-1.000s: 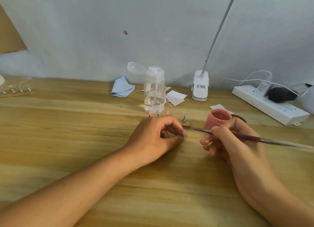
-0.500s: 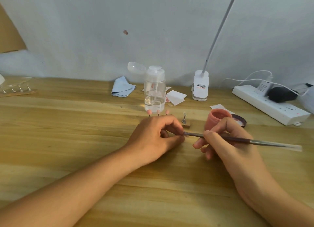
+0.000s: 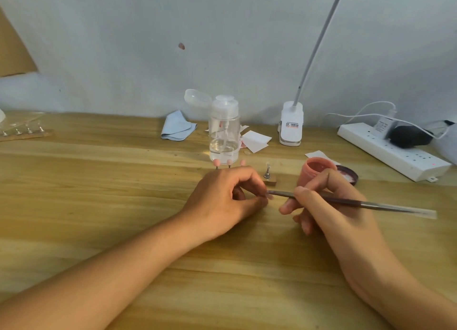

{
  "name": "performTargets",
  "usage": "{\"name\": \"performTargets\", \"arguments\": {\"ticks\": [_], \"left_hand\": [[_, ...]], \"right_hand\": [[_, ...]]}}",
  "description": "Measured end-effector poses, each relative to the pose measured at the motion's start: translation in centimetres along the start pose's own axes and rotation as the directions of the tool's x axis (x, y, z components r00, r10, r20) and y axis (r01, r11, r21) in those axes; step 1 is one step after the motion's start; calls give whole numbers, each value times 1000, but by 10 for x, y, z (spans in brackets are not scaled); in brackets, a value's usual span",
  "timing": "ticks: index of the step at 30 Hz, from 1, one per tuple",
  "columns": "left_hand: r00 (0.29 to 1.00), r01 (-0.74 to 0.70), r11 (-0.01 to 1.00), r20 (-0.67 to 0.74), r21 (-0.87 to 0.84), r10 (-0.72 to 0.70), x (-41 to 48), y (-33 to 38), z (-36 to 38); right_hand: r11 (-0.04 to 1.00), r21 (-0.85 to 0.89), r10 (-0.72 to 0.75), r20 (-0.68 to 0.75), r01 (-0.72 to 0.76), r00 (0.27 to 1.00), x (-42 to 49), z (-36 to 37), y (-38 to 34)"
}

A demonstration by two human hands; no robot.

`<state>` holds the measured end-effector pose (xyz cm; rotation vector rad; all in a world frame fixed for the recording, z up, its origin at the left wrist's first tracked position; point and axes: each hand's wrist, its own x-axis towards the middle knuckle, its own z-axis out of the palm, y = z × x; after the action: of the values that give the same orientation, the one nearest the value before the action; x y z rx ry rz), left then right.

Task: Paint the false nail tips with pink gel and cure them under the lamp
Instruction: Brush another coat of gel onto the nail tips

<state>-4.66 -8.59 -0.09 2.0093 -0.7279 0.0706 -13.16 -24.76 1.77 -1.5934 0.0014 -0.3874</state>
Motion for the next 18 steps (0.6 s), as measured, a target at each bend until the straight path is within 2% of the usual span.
{"name": "performTargets", "arguments": {"ticks": [9, 13, 16, 18], "left_hand": [[1000, 5, 1000, 7, -5, -5, 0, 0, 0], [1000, 6, 1000, 2, -6, -6, -1, 1, 0], [1000, 9, 1000, -4, -2, -9, -1, 1, 0], [1000, 12, 1000, -1, 0, -12, -1, 1, -1]], "right_hand": [[999, -27, 21, -140, -25, 990, 3, -1, 2], [999, 40, 34, -75, -31, 997, 2, -2, 1], [1000, 19, 10, 0, -10, 1000, -1, 0, 0], [1000, -5, 12, -16, -12, 1000, 0, 0, 1]]}}
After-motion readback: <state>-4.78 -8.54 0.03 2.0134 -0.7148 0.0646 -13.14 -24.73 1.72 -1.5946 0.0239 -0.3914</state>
